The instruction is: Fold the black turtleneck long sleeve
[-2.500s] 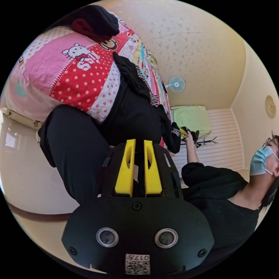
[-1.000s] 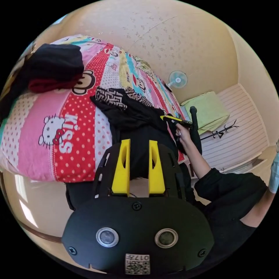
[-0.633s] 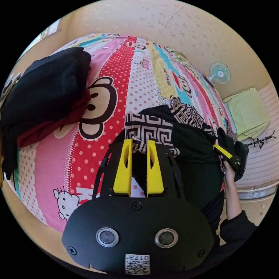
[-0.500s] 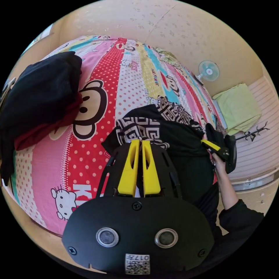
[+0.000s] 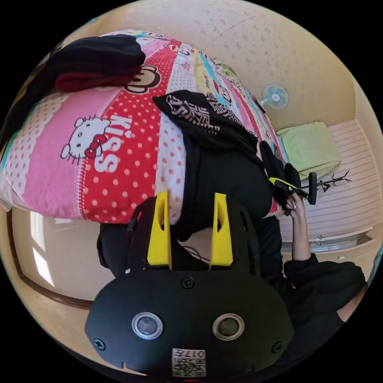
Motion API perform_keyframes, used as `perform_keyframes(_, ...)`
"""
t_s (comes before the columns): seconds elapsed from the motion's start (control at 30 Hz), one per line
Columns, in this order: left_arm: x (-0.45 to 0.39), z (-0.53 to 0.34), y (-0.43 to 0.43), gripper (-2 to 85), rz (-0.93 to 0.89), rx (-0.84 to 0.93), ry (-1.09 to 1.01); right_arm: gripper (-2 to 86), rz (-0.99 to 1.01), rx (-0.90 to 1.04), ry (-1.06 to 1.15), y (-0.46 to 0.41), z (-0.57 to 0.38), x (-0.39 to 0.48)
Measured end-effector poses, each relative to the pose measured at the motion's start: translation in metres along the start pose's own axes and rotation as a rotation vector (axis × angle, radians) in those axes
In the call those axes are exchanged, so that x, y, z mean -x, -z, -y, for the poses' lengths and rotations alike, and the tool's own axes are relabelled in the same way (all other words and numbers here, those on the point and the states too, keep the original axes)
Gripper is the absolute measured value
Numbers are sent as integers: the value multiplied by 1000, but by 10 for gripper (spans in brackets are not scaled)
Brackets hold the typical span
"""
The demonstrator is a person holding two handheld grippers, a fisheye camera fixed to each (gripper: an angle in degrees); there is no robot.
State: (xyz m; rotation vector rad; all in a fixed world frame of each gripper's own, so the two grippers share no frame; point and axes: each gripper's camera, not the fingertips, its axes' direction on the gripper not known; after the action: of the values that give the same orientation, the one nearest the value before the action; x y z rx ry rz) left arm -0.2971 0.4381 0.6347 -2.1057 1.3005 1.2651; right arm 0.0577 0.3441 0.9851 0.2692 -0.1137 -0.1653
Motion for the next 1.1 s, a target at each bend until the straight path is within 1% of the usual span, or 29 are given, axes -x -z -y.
perform_keyframes(0.03, -8, -8, -11, 149, 37, 0, -15, 115, 4, 1, -26, -8, -26, -10)
perform_keyframes(0.07, -12, -11, -18, 148, 61, 7, -19, 112, 14, -45, -27, -9, -38, -13)
perform_keyframes(0.1, -23, -14, -28, 143, 113, 14, -25, 105, 36, -137, -39, -9, -58, -20)
perform_keyframes(0.13, -35, -16, -34, 126, 195, 15, -36, 87, 62, -161, -65, -12, -67, -28)
perform_keyframes(0.17, -42, -16, -38, 111, 254, 30, -46, 78, 73, -157, -71, -12, -69, -30)
perform_keyframes(0.2, -57, -16, -44, 75, 329, 78, -100, 53, 105, -132, -52, -11, -70, -33)
perform_keyframes(0.23, -67, -17, -41, 30, 338, 89, -134, 37, 117, -136, -43, -4, -71, -35)
perform_keyframes(0.27, -72, -17, -34, 27, 339, 83, -139, 34, 117, -149, -46, 1, -71, -37)
perform_keyframes(0.37, -87, -3, 10, 16, 307, 18, -191, 24, 134, -178, -23, 26, -62, -50)
perform_keyframes(0.5, -87, 58, 52, 20, 293, -59, -218, 26, 169, -276, -31, 47, -24, -78)
perform_keyframes(0.6, -69, 104, 67, 42, 272, -156, -176, 39, 90, -323, -72, 43, 13, -101)
perform_keyframes(0.67, -53, 116, 74, 66, 229, -139, -80, 62, 47, -292, -123, 33, 25, -119)
perform_keyframes(0.73, -47, 93, 93, 117, 156, -210, -71, 100, 107, -288, -116, 32, 12, -135)
perform_keyframes(0.8, -45, 62, 98, 124, 154, -227, -91, 106, 158, -297, -82, 28, -14, -142)
perform_keyframes(0.87, -40, 33, 89, 129, 139, -172, -92, 109, 208, -249, -82, 13, -40, -152)
perform_keyframes(0.93, -30, 3, 73, 140, 85, -99, -70, 114, 277, -184, -105, -15, -71, -169)
perform_keyframes(1.1, -17, -14, 40, 133, 36, -18, -8, 93, 358, -120, -136, -72, -100, -191)
